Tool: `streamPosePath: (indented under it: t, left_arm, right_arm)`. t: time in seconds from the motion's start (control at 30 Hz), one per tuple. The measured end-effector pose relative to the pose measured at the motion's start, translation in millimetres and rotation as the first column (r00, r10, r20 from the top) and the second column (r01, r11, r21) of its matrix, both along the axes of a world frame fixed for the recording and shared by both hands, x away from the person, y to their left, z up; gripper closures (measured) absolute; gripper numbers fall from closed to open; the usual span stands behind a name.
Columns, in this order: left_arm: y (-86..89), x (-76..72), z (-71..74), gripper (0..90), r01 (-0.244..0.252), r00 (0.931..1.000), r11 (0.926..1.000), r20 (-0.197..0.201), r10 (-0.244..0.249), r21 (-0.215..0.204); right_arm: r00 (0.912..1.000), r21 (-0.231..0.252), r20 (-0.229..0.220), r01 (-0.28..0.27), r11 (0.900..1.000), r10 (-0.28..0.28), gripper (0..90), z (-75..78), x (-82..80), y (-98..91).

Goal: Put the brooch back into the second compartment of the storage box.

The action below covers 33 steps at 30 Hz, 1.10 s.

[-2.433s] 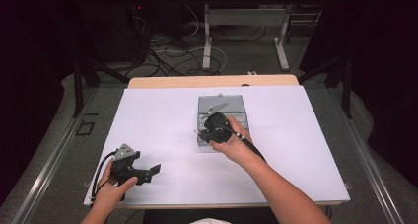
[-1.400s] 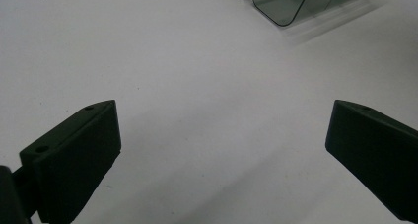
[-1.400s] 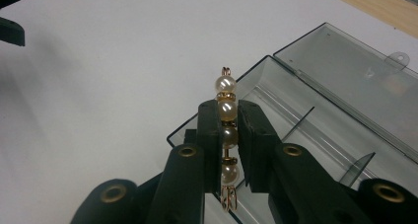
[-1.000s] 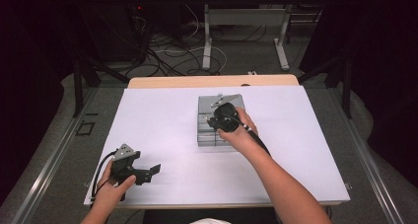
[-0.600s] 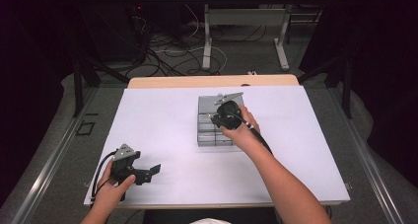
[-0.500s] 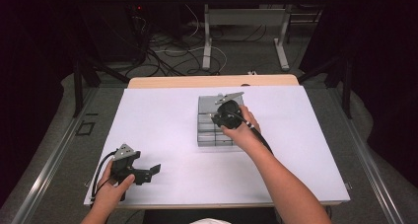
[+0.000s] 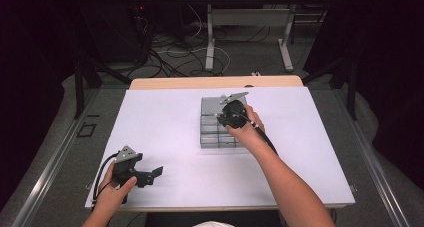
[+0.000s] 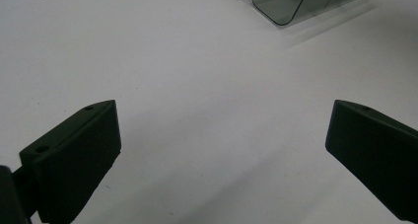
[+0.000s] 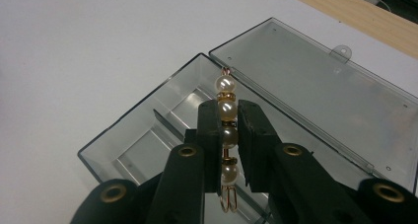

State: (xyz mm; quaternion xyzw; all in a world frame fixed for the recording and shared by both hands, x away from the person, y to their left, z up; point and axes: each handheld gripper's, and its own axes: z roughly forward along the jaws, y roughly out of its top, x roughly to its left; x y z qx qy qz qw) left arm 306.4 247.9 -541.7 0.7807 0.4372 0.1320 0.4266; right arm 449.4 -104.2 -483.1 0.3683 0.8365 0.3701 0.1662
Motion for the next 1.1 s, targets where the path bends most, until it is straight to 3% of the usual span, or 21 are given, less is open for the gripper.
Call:
streamPosePath:
  t: [0.17, 0.23, 0.27, 0.43, 0.47, 1.1]
  left_arm:
    - [0.4, 0.2, 0.2, 0.2, 0.004, 1.0000, 1.0000, 0.003, -0.004, 0.007]
    - [0.0, -0.2, 0.1, 0.2, 0.000, 1.0000, 1.0000, 0.000, 0.000, 0.000]
    - [0.1, -0.1, 0.0, 0.2, 0.000, 1.0000, 1.0000, 0.000, 0.000, -0.001]
    - [0.2, -0.1, 0.0, 0.2, 0.001, 1.0000, 1.0000, 0.001, -0.001, 0.000]
    - [0.1, -0.1, 0.0, 0.2, 0.001, 1.0000, 1.0000, 0.000, -0.001, 0.000]
    - [0.3, -0.2, -0.1, 0.2, 0.002, 1.0000, 1.0000, -0.001, -0.002, 0.003]
  right_arm:
    - [0.9998, 0.003, 0.021, -0.002, 1.0000, 0.002, 80.7, -4.8, 5.6, -1.5]
    - [0.9999, -0.028, -0.009, 0.004, 0.9996, -0.004, 80.7, -4.4, 7.0, -3.2]
    - [0.9999, -0.021, 0.014, 0.002, 0.9998, -0.001, 80.6, -6.6, 9.0, -3.4]
    - [0.9996, -0.028, -0.002, 0.027, 0.9992, -0.027, 80.7, -9.6, 11.3, -6.9]
    - [0.9998, -0.026, 0.012, 0.016, 0.9995, -0.016, 80.7, -10.8, 12.8, -7.8]
    - [0.9997, -0.075, -0.004, 0.026, 0.9969, -0.026, 80.6, -22.1, 22.1, -13.6]
